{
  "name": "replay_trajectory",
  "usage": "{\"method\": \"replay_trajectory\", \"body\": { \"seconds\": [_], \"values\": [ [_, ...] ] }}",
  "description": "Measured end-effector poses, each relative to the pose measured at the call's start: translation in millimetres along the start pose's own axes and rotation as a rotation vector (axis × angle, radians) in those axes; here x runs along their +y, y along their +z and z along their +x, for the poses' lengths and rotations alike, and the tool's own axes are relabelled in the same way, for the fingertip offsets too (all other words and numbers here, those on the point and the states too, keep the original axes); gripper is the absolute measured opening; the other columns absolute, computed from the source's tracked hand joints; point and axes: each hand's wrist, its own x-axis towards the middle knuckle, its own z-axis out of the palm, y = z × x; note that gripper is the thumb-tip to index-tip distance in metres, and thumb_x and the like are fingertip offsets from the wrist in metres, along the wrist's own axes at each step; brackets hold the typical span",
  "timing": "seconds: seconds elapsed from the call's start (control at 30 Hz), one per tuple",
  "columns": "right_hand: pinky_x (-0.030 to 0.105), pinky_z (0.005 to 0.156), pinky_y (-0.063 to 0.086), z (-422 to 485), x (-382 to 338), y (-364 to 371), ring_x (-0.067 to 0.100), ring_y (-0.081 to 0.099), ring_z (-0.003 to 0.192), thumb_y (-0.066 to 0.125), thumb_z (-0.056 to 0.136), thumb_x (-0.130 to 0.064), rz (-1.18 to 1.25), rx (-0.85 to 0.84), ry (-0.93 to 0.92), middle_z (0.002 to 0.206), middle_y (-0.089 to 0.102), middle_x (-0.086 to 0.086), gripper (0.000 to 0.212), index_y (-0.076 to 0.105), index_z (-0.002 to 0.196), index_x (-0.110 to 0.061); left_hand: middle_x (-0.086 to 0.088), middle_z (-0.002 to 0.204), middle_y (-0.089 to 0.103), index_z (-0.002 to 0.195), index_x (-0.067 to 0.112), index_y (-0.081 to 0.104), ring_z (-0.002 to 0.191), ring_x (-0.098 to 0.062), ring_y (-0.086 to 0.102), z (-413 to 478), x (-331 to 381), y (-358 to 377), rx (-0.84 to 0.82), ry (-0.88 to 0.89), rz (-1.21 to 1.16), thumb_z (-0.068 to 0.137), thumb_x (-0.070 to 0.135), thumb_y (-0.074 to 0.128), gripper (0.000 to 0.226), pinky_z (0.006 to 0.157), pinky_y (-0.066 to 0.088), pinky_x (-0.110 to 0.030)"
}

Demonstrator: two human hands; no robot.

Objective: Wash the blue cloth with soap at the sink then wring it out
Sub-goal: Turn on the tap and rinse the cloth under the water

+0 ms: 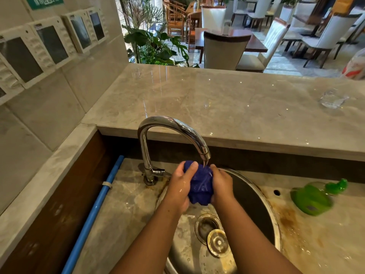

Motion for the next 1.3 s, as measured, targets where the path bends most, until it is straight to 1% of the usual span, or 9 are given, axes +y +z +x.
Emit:
{"method": "replay_trajectory", "body": {
  "seconds": [0.2, 0.37, 0.5, 0.73, 0.83, 0.93, 1.03, 1.17, 1.3],
  "values": [
    [0.038, 0.068, 0.051, -51, 0, 2, 0.034, 0.057, 0.073, 0.060, 0.097, -0.025, -0.216, -0.099, -0.641, 0.080, 0.060, 0.019, 0.023, 0.058, 0.087, -0.005, -0.011, 0.119, 0.070, 0.125, 0.024, 0.058, 0.105, -0.031, 0.069, 7, -1, 0, 0.081, -0.056, 0.104, 0.103, 0.044, 0.047, 0.032, 0.091, 0.057, -0.053],
    [0.021, 0.057, 0.043, -45, 4, 17, 0.013, 0.053, 0.061, 0.060, 0.095, -0.027, -0.472, -0.009, -0.882, 0.067, 0.057, 0.001, 0.022, 0.056, 0.078, -0.012, -0.009, 0.081, 0.076, 0.100, 0.014, 0.071, 0.074, -0.021, 0.074, 0, 3, 9, -0.022, -0.199, -0.133, 0.103, 0.045, 0.046, 0.041, 0.064, 0.058, -0.032],
    [0.032, 0.060, 0.048, -22, 3, 12, 0.018, 0.057, 0.062, 0.052, 0.097, -0.029, -0.451, 0.020, -0.685, 0.070, 0.060, 0.006, 0.025, 0.057, 0.079, -0.012, -0.011, 0.112, 0.074, 0.122, 0.023, 0.064, 0.101, -0.030, 0.072, -3, 8, 10, -0.019, -0.131, -0.090, 0.101, 0.043, 0.053, 0.031, 0.079, 0.060, -0.046],
    [0.044, 0.076, 0.059, 0, 3, -5, 0.032, 0.071, 0.087, 0.064, 0.095, -0.024, -0.043, -0.003, 0.073, 0.097, 0.073, 0.018, 0.017, 0.067, 0.100, -0.009, -0.012, 0.121, 0.069, 0.125, 0.021, 0.059, 0.108, -0.029, 0.071, -4, -4, 5, -0.074, 0.082, 0.177, 0.095, 0.033, 0.066, 0.033, 0.094, 0.057, -0.055],
    [0.050, 0.083, 0.057, -16, -2, -4, 0.030, 0.069, 0.086, 0.054, 0.100, -0.030, -0.044, 0.049, -0.179, 0.097, 0.070, 0.015, 0.019, 0.063, 0.092, -0.016, -0.009, 0.122, 0.069, 0.129, 0.023, 0.056, 0.109, -0.031, 0.070, 3, 3, 0, 0.012, 0.060, 0.043, 0.098, 0.041, 0.059, 0.036, 0.091, 0.058, -0.056],
    [0.036, 0.067, 0.053, -48, -6, 1, 0.016, 0.057, 0.067, 0.052, 0.101, -0.025, -0.194, 0.004, -0.634, 0.076, 0.061, 0.011, 0.024, 0.059, 0.082, -0.013, -0.011, 0.121, 0.067, 0.128, 0.021, 0.057, 0.107, -0.031, 0.066, 12, 9, 2, 0.095, -0.024, 0.036, 0.100, 0.047, 0.054, 0.038, 0.083, 0.059, -0.049],
    [0.018, 0.057, 0.047, -62, 3, 14, 0.006, 0.058, 0.062, 0.055, 0.100, -0.023, -0.383, -0.048, -0.855, 0.068, 0.061, -0.005, 0.022, 0.060, 0.078, -0.024, -0.011, 0.086, 0.067, 0.100, 0.009, 0.064, 0.079, -0.025, 0.065, 9, 16, 17, 0.152, -0.193, -0.030, 0.100, 0.045, 0.053, 0.037, 0.066, 0.051, -0.034],
    [0.033, 0.059, 0.049, -43, 8, 18, 0.014, 0.060, 0.063, 0.051, 0.100, -0.033, -0.522, 0.035, -0.783, 0.067, 0.062, -0.001, 0.029, 0.060, 0.077, -0.017, -0.013, 0.092, 0.074, 0.105, 0.009, 0.073, 0.089, -0.028, 0.070, 2, 3, 14, 0.082, -0.302, -0.080, 0.097, 0.052, 0.055, 0.048, 0.076, 0.055, -0.037],
    [0.027, 0.059, 0.045, -14, 2, 9, 0.018, 0.059, 0.067, 0.048, 0.103, -0.029, -0.509, 0.038, -0.518, 0.073, 0.062, 0.004, 0.030, 0.060, 0.081, -0.013, -0.015, 0.114, 0.073, 0.119, 0.018, 0.068, 0.107, -0.032, 0.070, -2, -3, 15, 0.041, -0.219, -0.018, 0.100, 0.046, 0.053, 0.038, 0.096, 0.056, -0.049]
  ]
}}
